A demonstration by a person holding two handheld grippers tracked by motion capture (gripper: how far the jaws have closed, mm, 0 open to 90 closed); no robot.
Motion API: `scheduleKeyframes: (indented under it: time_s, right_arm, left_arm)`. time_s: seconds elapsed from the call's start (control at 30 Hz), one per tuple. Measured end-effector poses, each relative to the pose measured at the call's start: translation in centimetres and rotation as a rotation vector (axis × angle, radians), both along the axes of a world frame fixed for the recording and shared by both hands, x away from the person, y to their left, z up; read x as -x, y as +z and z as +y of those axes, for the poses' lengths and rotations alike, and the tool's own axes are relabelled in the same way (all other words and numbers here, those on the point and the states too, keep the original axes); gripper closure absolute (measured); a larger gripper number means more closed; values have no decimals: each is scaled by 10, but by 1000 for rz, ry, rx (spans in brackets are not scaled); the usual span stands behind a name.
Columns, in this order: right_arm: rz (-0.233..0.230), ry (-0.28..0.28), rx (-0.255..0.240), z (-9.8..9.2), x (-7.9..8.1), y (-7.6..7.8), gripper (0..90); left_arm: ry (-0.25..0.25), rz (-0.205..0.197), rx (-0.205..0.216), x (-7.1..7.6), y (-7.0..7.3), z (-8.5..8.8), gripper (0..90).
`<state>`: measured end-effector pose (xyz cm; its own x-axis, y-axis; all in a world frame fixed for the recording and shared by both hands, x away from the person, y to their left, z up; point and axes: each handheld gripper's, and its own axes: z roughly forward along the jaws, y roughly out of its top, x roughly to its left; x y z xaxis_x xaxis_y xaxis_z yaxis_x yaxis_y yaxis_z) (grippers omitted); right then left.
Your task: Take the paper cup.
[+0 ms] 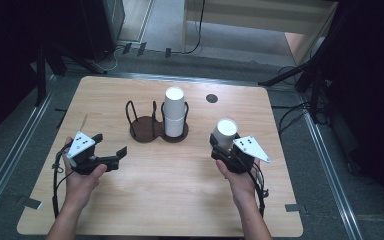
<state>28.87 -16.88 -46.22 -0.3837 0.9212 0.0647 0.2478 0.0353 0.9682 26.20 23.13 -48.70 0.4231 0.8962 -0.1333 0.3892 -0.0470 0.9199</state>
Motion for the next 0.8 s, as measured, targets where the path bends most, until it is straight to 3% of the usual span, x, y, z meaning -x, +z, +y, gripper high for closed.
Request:
scheduleKeyframes:
  time_s: [0.3, 0.43, 0.8]
  right_arm:
    - [6, 20, 31, -2, 8, -10, 299]
    - [4, 17, 43, 0, 8, -13, 299]
    - [-29, 27, 83, 8, 15, -13, 297]
  left_arm:
    - [-101, 26, -1, -5, 2, -30, 0]
    - [-136, 24, 48, -2, 7, -38, 0]
    - [-222, 15, 27, 4, 22, -61, 0]
